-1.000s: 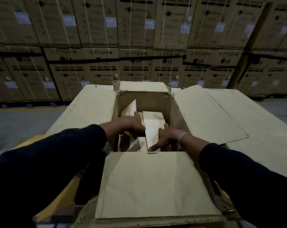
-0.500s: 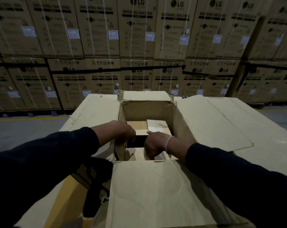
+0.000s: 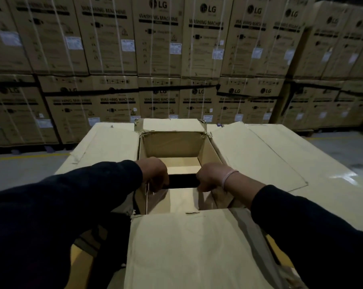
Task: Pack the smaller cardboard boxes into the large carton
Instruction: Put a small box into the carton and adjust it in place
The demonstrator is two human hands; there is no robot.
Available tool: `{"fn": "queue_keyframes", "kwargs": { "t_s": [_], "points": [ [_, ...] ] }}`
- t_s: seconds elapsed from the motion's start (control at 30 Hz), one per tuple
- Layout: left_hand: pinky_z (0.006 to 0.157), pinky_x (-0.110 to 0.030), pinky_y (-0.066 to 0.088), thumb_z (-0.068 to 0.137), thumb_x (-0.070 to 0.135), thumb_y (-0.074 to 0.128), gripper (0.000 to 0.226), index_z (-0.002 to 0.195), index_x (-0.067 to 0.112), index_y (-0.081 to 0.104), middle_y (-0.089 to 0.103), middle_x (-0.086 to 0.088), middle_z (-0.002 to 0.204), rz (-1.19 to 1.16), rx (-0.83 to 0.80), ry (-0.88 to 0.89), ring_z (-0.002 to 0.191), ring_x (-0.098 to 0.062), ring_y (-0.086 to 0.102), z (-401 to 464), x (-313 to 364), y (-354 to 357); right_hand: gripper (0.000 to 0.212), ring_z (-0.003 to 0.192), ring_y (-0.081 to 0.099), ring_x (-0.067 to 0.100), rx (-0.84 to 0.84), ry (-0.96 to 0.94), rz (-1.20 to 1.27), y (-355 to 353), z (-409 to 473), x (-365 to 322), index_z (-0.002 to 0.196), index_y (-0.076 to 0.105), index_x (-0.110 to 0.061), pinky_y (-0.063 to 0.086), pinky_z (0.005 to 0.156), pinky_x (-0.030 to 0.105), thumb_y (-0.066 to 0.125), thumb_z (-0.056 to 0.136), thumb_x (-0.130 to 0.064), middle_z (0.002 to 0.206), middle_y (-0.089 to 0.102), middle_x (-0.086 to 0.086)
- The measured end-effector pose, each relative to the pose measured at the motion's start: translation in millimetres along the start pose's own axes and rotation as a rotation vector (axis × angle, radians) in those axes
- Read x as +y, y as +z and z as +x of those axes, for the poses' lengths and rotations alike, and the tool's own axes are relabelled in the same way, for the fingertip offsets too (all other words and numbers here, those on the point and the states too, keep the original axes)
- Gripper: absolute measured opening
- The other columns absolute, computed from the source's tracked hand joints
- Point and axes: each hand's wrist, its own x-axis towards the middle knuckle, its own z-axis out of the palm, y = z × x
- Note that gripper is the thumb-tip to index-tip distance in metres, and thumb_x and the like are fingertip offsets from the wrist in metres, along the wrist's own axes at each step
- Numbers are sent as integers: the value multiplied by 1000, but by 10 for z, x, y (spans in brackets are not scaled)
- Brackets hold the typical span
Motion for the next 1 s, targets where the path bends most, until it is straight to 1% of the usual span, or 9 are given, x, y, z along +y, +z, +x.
{"fn": "queue_keyframes", "kwargs": {
  "t_s": [0.07, 0.1, 0.17, 0.23, 0.37, 0.57, 0.77, 0.87, 1.0],
  "points": [
    [91, -37, 55, 95, 36, 67, 23, 103, 15, 71, 67, -17, 132, 37, 100, -24, 117, -30, 67, 100, 104, -7, 46, 98, 64, 27, -55, -1, 142, 63, 100, -22, 133, 67, -17, 52, 78, 34, 58, 98, -45, 118, 68, 7],
    [97, -38, 52, 97, 36, 64, 32, 125, 19, 65, 52, -18, 150, 119, 131, -18, 127, -32, 61, 203, 161, -12, 52, 108, 64, 28, -82, -6, 218, 106, 159, -26, 138, 63, -18, 53, 85, 36, 57, 98, -50, 128, 67, 7],
    [112, -44, 42, 102, 30, 57, 75, 164, 25, 15, 4, -14, 171, 288, 111, -2, 144, -37, 40, 362, 235, -62, 65, 130, 57, 30, -116, -17, 366, 186, 247, -40, 150, 53, -24, 49, 105, 45, 55, 97, -61, 149, 56, 7],
    [116, -51, 38, 105, 24, 49, 81, 163, 32, -7, -6, -5, 172, 374, 162, 32, 147, -39, 34, 478, 228, -185, 74, 146, 43, 33, -149, -17, 481, 244, 303, -56, 158, 41, -31, 39, 114, 52, 52, 95, -69, 163, 41, 5],
    [115, -51, 36, 101, 19, 56, 80, 164, 26, 7, -8, -7, 171, 735, 304, 149, 149, -41, 29, 566, 82, -450, 67, 135, 53, 32, -202, -37, 592, 290, 353, -133, 150, 53, -28, 44, 105, 48, 47, 98, -70, 152, 55, 9],
    [123, -54, 24, 98, 18, 63, 71, 160, 23, 28, 16, 1, 170, 860, 388, 170, 153, -38, 21, 648, -101, -690, 66, 113, 65, 32, 69, -120, 603, -44, -38, 3, 127, 70, -12, 51, 100, 42, 40, 104, -66, 122, 70, 13],
    [121, -53, 23, 98, 21, 60, 67, 158, 26, 31, 25, 2, 168, 821, 401, 174, 152, -34, 22, 690, -87, -684, 62, 92, 64, 11, -155, -158, 603, -138, -462, 240, 92, 79, -25, 46, 85, 37, 48, 93, -79, 96, 72, -11],
    [122, -56, 17, 98, 25, 60, 66, 158, 29, 32, 28, 2, 167, 727, 387, 179, 154, -35, 18, 718, -58, -650, 50, 86, 60, 9, -152, -149, 564, -85, -483, 268, 82, 67, -32, 43, 71, 31, 54, 89, -80, 88, 66, -15],
    [118, -55, 25, 101, 38, 54, 52, 151, 30, 43, 47, 1, 155, 601, 391, 225, 145, -30, 34, 705, 25, -659, 46, 90, 60, 11, -122, -165, 567, -75, -457, 291, 96, 69, -32, 45, 73, 30, 53, 93, -75, 96, 65, -11]
  ]
}}
